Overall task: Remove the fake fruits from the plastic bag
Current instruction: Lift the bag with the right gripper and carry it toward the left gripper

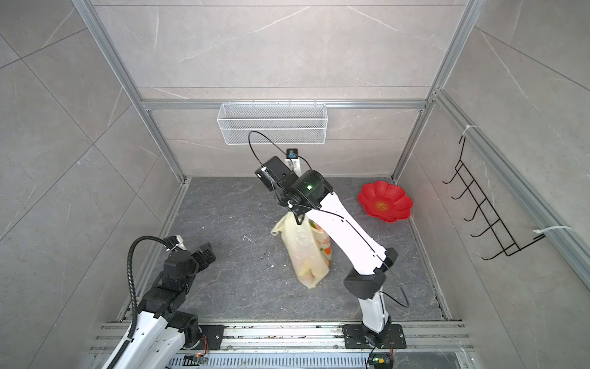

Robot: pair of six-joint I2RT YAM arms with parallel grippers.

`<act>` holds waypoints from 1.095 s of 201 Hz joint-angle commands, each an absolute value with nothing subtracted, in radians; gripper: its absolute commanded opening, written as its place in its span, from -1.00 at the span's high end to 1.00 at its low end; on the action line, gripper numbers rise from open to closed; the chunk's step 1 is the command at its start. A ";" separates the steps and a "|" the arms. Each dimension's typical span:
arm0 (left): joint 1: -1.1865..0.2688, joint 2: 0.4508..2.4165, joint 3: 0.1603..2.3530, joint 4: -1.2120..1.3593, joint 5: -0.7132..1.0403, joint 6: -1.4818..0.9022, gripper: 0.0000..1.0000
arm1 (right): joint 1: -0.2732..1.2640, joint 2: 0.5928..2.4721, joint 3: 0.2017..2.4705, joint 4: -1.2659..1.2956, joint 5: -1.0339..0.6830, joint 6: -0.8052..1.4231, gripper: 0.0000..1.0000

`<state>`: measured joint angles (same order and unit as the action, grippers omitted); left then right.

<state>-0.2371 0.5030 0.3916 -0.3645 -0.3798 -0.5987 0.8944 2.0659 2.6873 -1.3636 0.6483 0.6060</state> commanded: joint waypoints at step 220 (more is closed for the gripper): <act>-0.382 1.007 0.428 0.059 0.060 -0.530 -1.00 | 0.968 1.475 1.612 -0.705 0.262 0.363 -0.74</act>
<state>-0.2993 0.9180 0.3702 -0.0532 0.0032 -0.5232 0.9657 1.5570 1.7996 -0.9001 0.2741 0.3729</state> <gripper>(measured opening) 0.997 0.869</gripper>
